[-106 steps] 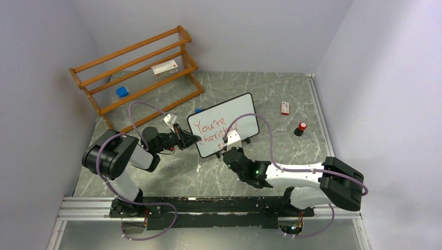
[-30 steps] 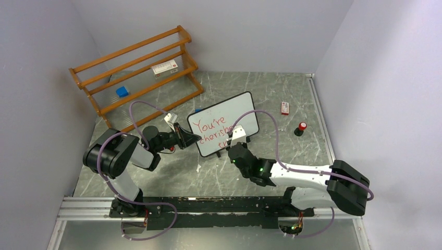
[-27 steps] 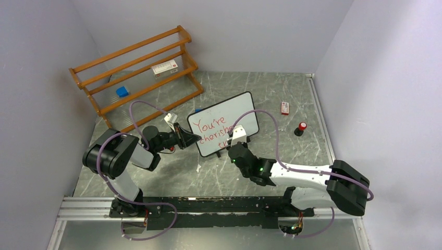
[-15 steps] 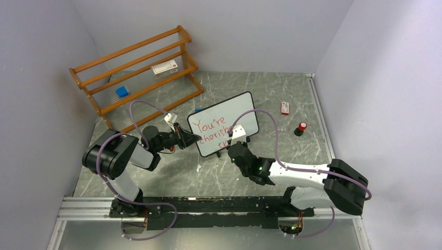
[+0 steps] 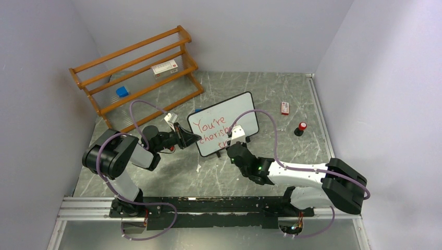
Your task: Write a sentence on the whiteboard
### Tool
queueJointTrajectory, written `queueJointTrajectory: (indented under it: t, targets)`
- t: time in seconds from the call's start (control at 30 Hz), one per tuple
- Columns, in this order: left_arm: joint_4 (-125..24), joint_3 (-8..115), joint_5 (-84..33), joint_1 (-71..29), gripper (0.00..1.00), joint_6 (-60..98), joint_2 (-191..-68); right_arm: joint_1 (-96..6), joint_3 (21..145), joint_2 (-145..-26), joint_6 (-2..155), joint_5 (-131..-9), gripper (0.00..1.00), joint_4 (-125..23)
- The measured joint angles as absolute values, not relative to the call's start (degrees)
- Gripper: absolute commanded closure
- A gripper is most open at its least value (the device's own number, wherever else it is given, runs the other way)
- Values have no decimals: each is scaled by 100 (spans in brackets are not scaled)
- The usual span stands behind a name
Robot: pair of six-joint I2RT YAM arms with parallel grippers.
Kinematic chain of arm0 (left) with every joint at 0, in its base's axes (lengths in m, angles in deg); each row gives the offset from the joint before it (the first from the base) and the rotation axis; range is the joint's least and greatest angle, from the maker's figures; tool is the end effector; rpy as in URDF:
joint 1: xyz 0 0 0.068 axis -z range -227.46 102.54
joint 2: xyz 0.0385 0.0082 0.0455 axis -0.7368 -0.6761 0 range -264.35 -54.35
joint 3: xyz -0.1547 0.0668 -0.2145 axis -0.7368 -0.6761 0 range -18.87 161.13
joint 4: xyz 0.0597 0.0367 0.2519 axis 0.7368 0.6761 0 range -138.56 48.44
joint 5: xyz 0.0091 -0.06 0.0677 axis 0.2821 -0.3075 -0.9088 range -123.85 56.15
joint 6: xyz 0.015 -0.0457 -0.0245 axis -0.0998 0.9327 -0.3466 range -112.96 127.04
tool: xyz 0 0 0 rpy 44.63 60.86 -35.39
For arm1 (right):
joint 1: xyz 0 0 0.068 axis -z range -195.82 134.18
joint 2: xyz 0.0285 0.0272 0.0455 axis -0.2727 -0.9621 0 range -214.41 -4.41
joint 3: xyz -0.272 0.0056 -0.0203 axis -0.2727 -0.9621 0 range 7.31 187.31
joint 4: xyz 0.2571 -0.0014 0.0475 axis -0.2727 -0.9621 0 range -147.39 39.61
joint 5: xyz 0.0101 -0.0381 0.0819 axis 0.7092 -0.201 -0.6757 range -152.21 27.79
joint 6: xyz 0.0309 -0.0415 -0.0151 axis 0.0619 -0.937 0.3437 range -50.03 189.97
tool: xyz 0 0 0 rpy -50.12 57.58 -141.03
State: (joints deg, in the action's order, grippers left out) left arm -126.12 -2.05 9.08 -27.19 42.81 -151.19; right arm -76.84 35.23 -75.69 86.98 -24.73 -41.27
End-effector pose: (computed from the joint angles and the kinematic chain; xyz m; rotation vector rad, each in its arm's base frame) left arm 0.2289 -0.1104 0.1403 0.3973 1.7354 -1.3281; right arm 0.1348 0.1987 0.1814 -0.4173 1.9933 0.1391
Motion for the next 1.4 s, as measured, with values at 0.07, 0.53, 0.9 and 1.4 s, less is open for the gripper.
queueJointTrajectory:
  t: [0.07, 0.53, 0.9, 1.4]
  targets:
    - [-12610, -203, 908, -2719, 95, 4281, -15119, -7684, 3514, -7569, 8733, -2511, 100, -4153]
    - [-12573, -199, 906, -2726, 95, 4262, -15095, -7684, 3460, -7569, 8834, -2578, 100, -4230]
    - [-12525, -199, 911, -2734, 95, 4257, -15056, -7684, 3460, -7569, 8939, -2576, 100, -4407]
    - [-12496, -199, 935, -2741, 95, 4242, -15034, -7592, 3460, -7558, 8945, -2360, 100, -4407]
